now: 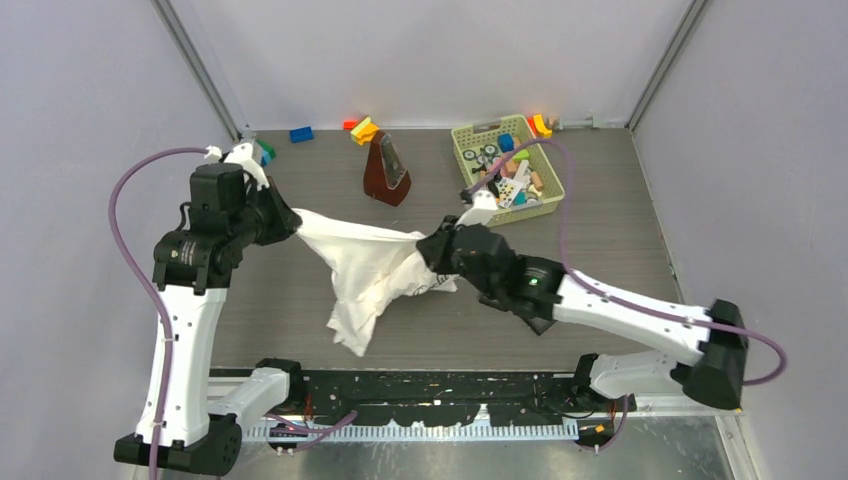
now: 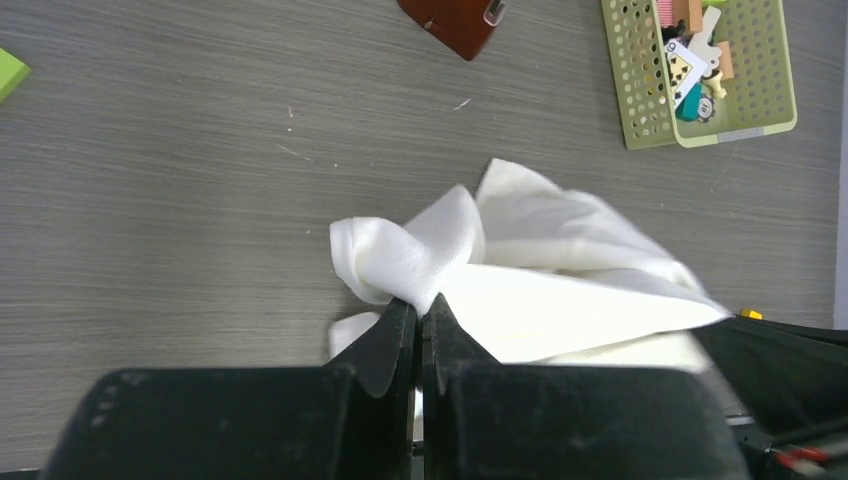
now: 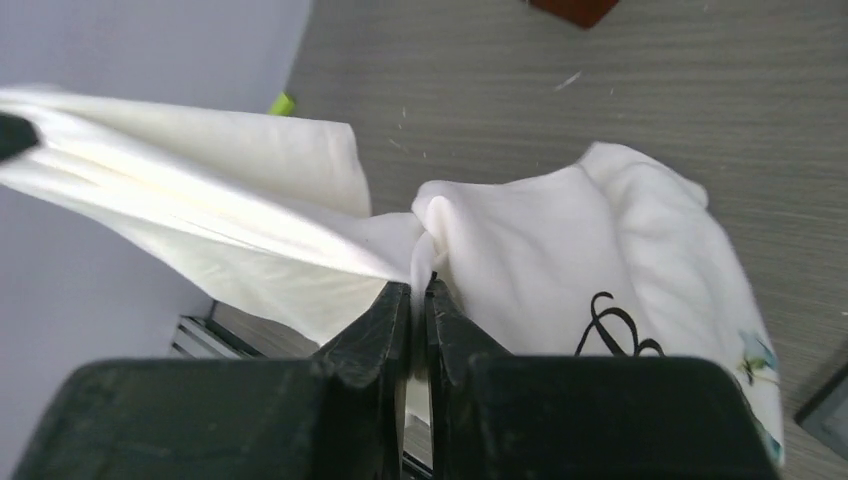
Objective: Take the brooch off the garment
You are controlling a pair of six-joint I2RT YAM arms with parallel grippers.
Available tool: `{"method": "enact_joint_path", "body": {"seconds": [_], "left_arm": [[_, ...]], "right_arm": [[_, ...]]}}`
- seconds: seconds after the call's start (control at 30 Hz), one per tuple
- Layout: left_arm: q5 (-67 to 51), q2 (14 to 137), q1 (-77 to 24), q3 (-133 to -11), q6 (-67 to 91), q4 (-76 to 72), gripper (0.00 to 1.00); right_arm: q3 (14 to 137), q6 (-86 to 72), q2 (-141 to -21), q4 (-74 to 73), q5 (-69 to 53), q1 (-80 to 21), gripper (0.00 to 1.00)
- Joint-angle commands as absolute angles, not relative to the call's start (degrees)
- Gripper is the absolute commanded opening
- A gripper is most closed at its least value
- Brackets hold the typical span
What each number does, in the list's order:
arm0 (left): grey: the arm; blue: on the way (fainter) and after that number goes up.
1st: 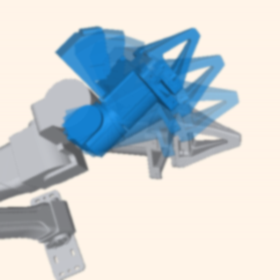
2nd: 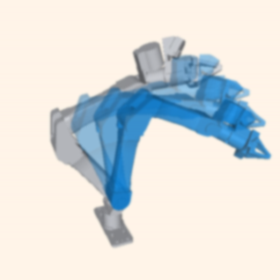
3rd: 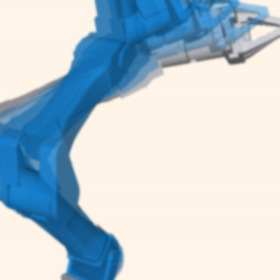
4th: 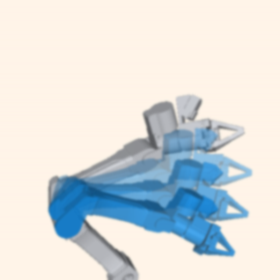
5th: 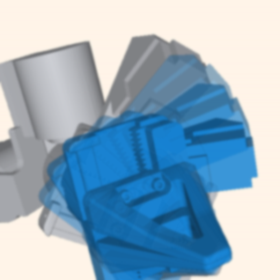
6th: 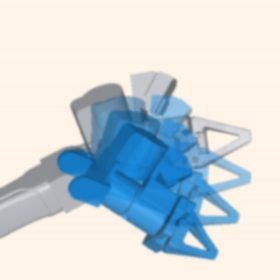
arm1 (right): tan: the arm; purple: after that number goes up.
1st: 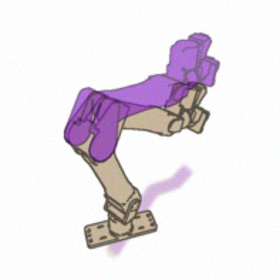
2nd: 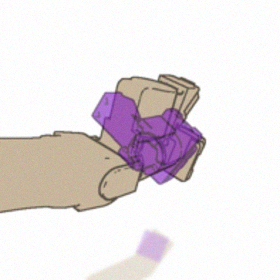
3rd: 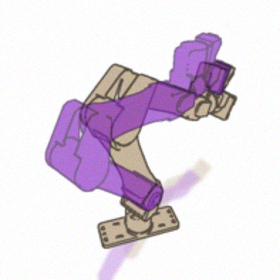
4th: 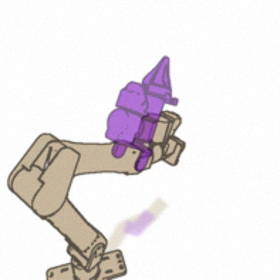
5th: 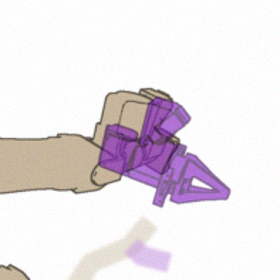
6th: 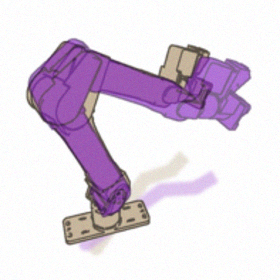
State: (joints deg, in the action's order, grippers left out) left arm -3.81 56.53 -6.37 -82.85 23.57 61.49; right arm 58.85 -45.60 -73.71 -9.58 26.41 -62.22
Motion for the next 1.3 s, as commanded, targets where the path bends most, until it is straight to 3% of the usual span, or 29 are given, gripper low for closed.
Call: {"method": "enact_joint_path", "body": {"seconds": [0.0, 0.23, 0.3, 0.33, 0.37, 0.47, 0.5, 0.57, 0.6, 0.63, 0.7, 0.93, 1.27], "left_arm": [[9.88, 55.72, -5.36, -87.81, 19.34, 59.97, 0.00], [11.65, 56.14, -5.36, -89.89, 18.81, 63.04, 0.00], [9.71, 54.99, -5.36, -88.69, 19.78, 62.66, 0.00], [8.20, 54.48, -5.36, -87.69, 20.12, 62.25, 0.00], [7.28, 53.92, -5.36, -86.73, 20.39, 61.86, 0.00], [7.11, 53.28, -5.36, -85.04, 20.74, 61.94, 0.00], [6.74, 53.24, -5.36, -84.88, 20.68, 62.10, 0.00], [5.69, 53.10, -5.36, -84.66, 20.65, 62.27, 0.00], [5.41, 53.03, -5.36, -84.62, 20.59, 62.28, 0.00], [5.17, 52.74, -5.36, -84.46, 20.57, 62.23, 0.00], [4.90, 52.11, -5.36, -83.67, 20.49, 61.83, 0.00], [3.51, 49.82, -5.36, -79.81, 18.61, 60.18, 0.00], [2.99, 45.82, -5.36, -75.53, 17.24, 58.10, 0.00]], "right_arm": [[57.98, -42.67, -61.69, -24.52, 36.62, -57.67, 0.15], [59.18, -41.61, -49.80, -32.97, 40.42, -53.15, 0.19], [59.79, -41.05, -49.04, -33.80, 39.97, -52.95, 0.15], [60.00, -40.87, -49.00, -33.95, 39.11, -52.93, 0.06], [60.48, -40.94, -49.19, -34.55, 38.84, -52.92, 0.03], [61.11, -41.41, -50.03, -35.35, 37.77, -52.91, 0.01], [61.18, -41.27, -50.19, -35.18, 37.03, -52.91, 0.03], [60.81, -39.38, -51.30, -33.00, 31.70, -52.91, 0.24], [60.64, -38.56, -53.08, -32.10, 27.48, -52.91, 0.45], [60.56, -38.66, -54.27, -31.03, 26.00, -52.91, 0.55], [60.76, -39.31, -58.95, -29.85, 23.44, -52.91, 0.60], [68.63, -38.76, -82.81, -26.45, 21.70, -52.92, 0.66], [82.24, -39.87, -106.37, -16.10, 8.04, -53.92, 0.60]]}}
